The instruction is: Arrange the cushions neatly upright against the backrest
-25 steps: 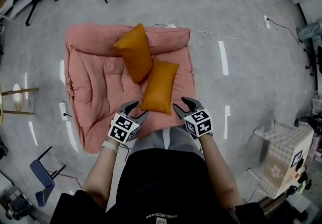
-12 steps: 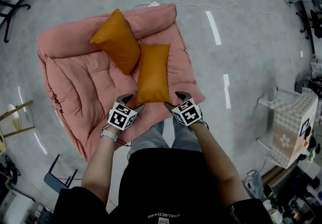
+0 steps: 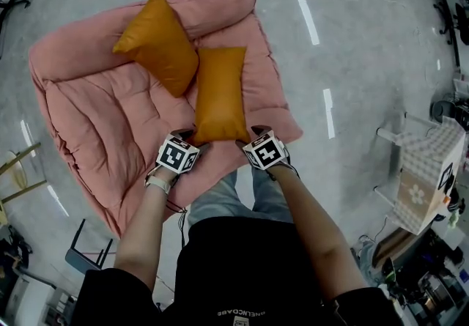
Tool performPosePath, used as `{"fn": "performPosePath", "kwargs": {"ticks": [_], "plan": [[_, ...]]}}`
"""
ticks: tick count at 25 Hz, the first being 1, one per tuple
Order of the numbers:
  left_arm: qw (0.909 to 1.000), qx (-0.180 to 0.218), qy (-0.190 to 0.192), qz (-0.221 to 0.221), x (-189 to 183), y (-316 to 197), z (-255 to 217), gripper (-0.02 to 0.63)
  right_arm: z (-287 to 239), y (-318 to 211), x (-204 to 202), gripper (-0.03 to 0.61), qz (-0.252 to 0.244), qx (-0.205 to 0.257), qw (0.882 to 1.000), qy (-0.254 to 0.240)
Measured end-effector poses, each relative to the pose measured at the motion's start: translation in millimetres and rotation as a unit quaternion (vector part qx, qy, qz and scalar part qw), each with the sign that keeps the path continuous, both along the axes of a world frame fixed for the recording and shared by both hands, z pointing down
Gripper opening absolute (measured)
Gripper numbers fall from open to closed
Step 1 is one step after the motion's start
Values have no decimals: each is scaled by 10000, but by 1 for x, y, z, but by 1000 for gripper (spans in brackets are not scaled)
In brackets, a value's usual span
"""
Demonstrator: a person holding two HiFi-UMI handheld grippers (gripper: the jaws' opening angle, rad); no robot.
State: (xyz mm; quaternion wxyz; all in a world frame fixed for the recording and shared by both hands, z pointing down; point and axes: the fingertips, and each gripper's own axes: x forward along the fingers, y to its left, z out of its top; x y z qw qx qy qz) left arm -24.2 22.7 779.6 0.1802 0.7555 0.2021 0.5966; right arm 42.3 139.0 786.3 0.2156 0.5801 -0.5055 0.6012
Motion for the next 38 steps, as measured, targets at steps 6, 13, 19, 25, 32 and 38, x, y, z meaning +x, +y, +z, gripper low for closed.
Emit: {"fn": "performPosePath", "kwargs": {"ticks": [6, 13, 19, 25, 32, 38], "plan": [[9990, 307, -74, -308, 5, -12, 7, 102, 3, -6, -4, 125, -88, 136, 9998, 88], [9966, 741, -10, -355, 2, -13, -21, 26, -28, -9, -12, 66, -350, 338, 9988, -27], [9943, 897, 284, -503, 4, -21, -67, 23, -70, -10, -23, 58, -629, 547, 9962, -246], [9903, 1209, 427, -530, -6, -45, -98, 21, -103, -30, -48, 55, -707, 763, 9929, -573], [9840, 1415, 474, -971, -19, -86, -132, 18, -133, -67, -83, 54, -966, 1031, 9854, -950], [9772, 1873, 393, -923, -33, -114, -155, 18, -145, -97, -108, 54, -1106, 1191, 9785, -1267]]}}
